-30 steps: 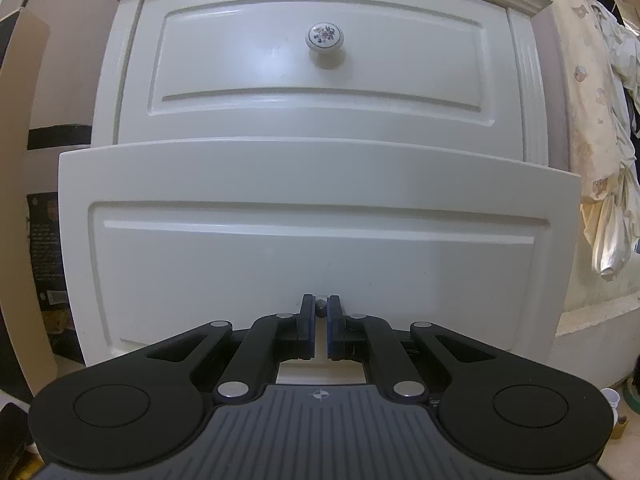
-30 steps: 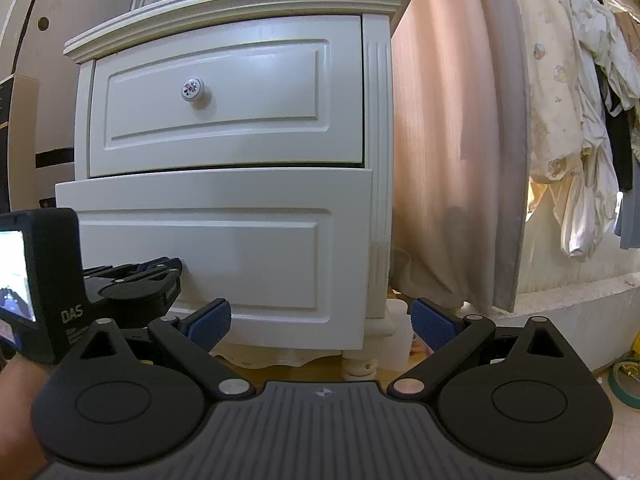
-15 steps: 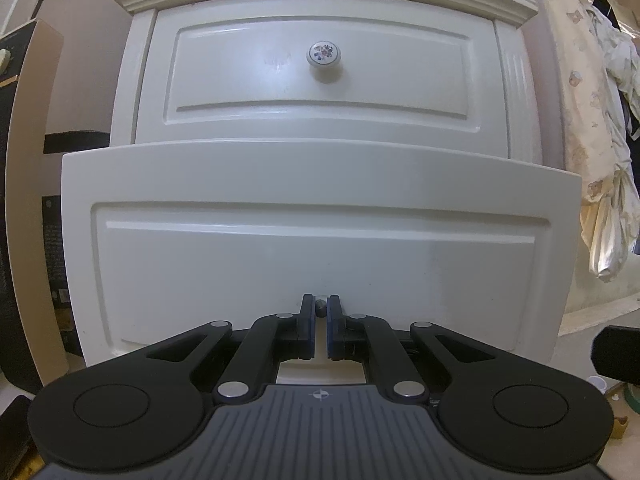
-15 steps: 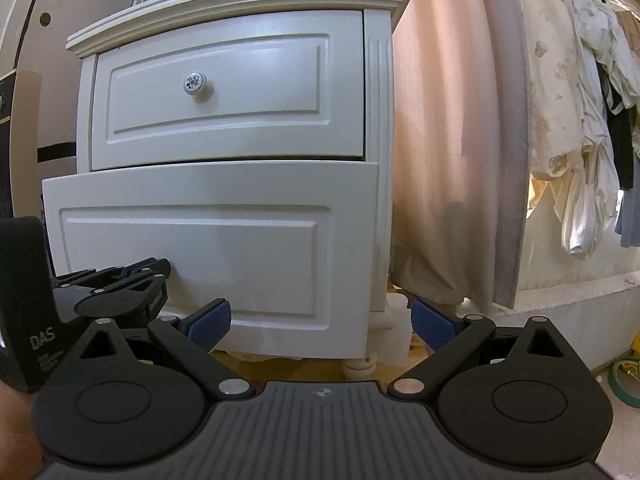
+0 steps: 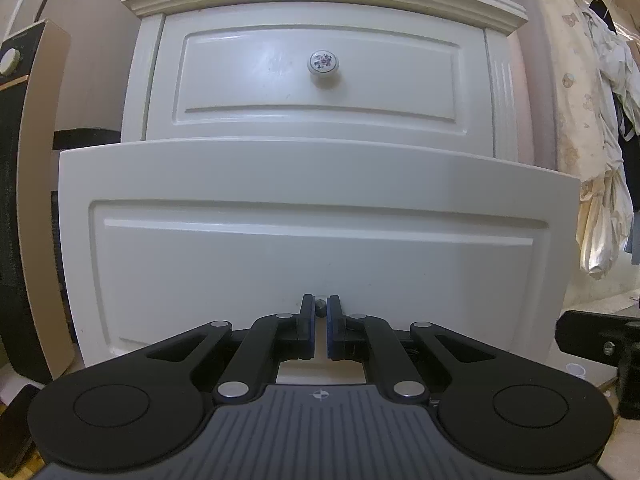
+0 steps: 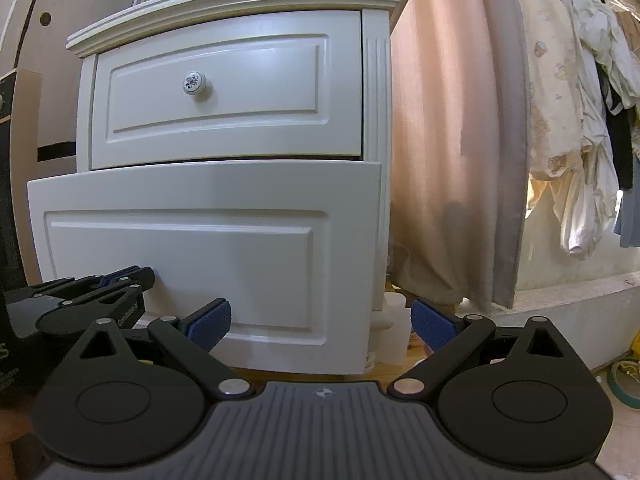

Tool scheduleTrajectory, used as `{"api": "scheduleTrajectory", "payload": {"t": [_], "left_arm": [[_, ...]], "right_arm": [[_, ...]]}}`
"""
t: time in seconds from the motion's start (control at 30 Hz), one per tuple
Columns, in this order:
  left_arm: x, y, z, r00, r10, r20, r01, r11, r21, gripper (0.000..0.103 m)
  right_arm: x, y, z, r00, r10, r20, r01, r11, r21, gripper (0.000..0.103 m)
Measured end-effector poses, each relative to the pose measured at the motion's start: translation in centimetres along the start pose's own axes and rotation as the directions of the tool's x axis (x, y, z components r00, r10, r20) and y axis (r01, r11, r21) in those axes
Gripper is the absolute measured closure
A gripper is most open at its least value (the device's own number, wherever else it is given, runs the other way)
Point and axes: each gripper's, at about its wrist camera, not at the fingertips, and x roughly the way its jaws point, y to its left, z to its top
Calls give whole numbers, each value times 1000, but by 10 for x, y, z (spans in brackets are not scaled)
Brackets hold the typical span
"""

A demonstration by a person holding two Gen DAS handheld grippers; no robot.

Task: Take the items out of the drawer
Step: 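Pull the lower drawer open by its knob with the left gripper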

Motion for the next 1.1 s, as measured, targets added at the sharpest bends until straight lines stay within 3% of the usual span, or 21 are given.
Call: {"api": "scheduleTrajectory", "payload": {"t": [1.1], "left_arm": [[-50,-11,-24,1000,6,-24,-6,1000,-1,101]], "right_arm": [[-20,2,-6,998,63,18,-62,998,-10,0]]}}
